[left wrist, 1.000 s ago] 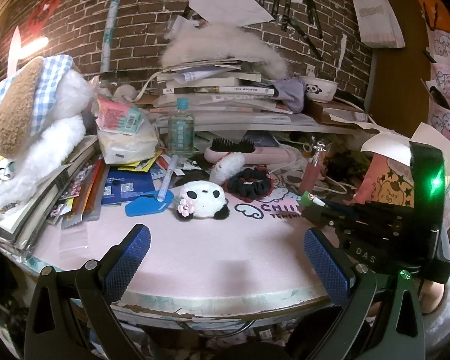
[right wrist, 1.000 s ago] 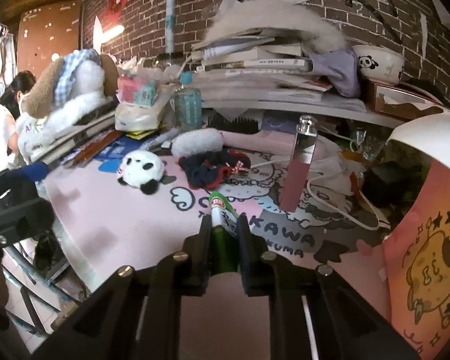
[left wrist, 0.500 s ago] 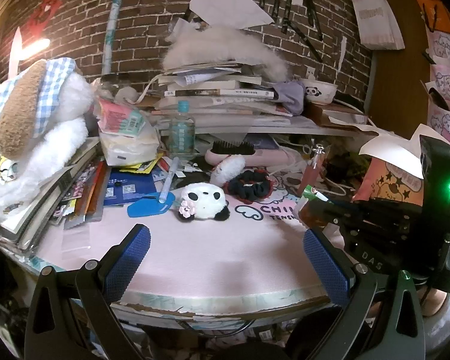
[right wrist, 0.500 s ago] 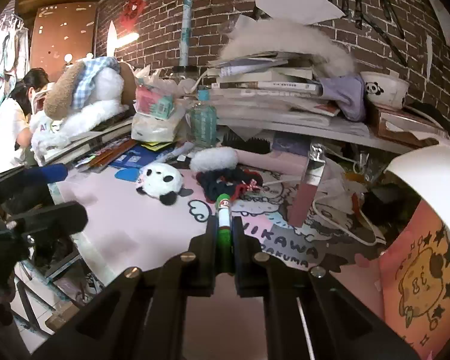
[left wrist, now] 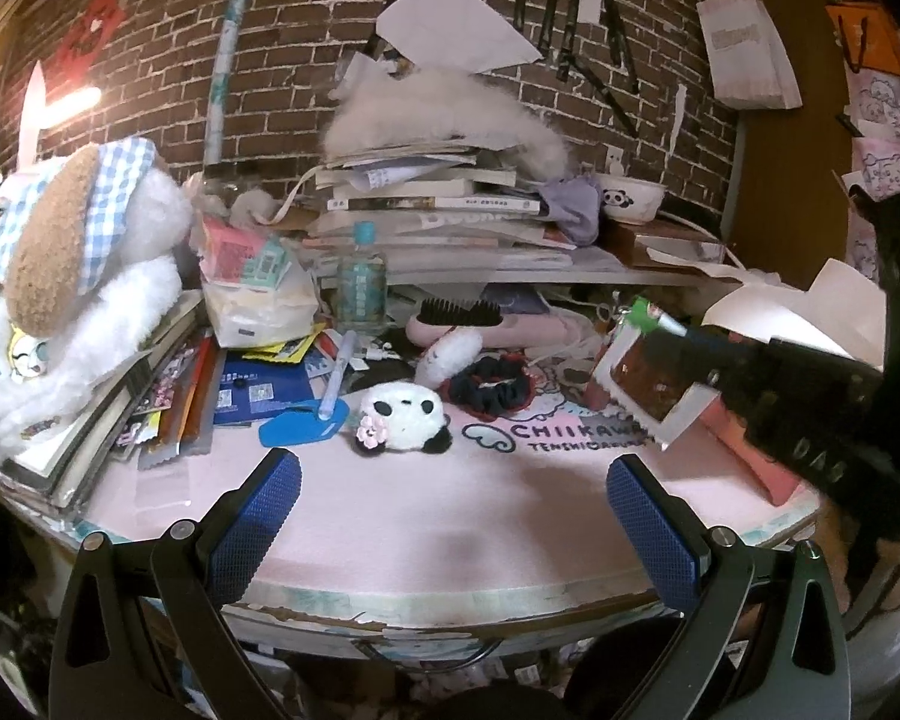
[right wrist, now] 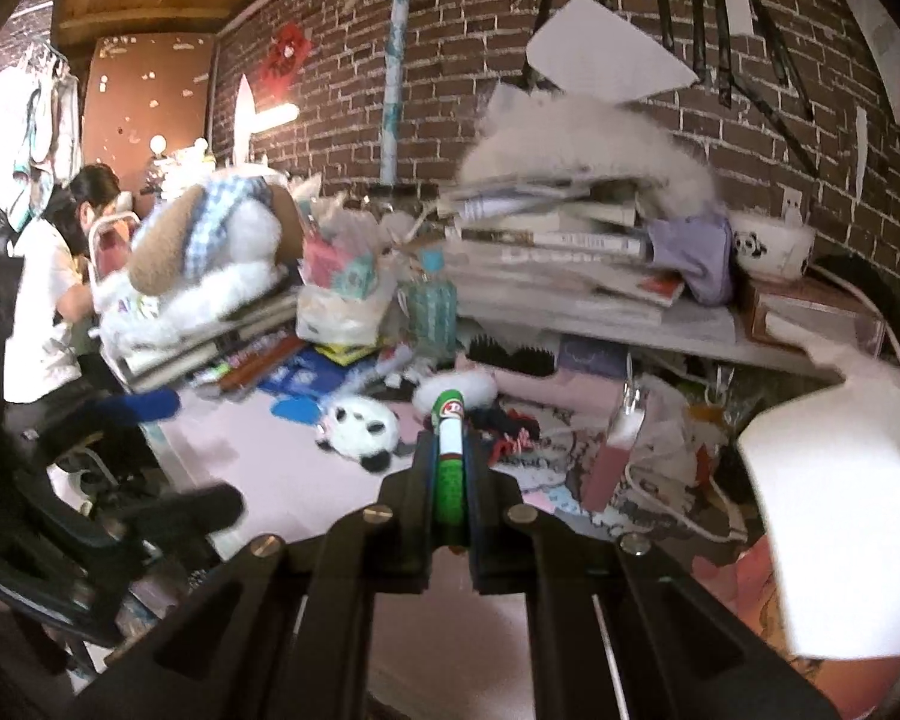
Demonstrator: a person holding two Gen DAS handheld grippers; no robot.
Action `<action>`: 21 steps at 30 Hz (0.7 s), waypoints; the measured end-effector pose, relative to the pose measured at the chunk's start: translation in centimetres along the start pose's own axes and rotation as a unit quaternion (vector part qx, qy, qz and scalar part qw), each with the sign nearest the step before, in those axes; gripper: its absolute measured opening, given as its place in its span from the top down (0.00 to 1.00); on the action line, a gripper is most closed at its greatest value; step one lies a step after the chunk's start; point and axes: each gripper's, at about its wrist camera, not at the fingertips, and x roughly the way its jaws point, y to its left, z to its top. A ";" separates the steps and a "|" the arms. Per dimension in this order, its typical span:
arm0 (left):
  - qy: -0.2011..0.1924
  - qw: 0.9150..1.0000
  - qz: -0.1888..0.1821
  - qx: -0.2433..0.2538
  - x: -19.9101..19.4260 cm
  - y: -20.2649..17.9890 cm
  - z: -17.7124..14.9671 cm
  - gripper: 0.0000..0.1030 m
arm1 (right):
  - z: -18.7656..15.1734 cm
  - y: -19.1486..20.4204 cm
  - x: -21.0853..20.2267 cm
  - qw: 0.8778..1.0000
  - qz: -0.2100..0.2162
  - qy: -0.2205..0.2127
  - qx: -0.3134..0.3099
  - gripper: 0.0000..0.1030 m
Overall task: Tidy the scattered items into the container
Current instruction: 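Lift the green packet with the right gripper and carry it over the box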
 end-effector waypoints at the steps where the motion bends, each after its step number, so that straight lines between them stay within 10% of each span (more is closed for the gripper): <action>1: -0.002 1.000 -0.001 0.002 -0.2 -0.2 0.1 0.01 | 0.3 0.0 -0.4 1.000 0.001 -0.004 0.000 0.95; 21: -0.007 0.999 -0.030 0.040 -1.0 -4.2 1.4 0.01 | 4.8 -5.3 -9.8 0.991 -0.108 -0.076 0.011 0.95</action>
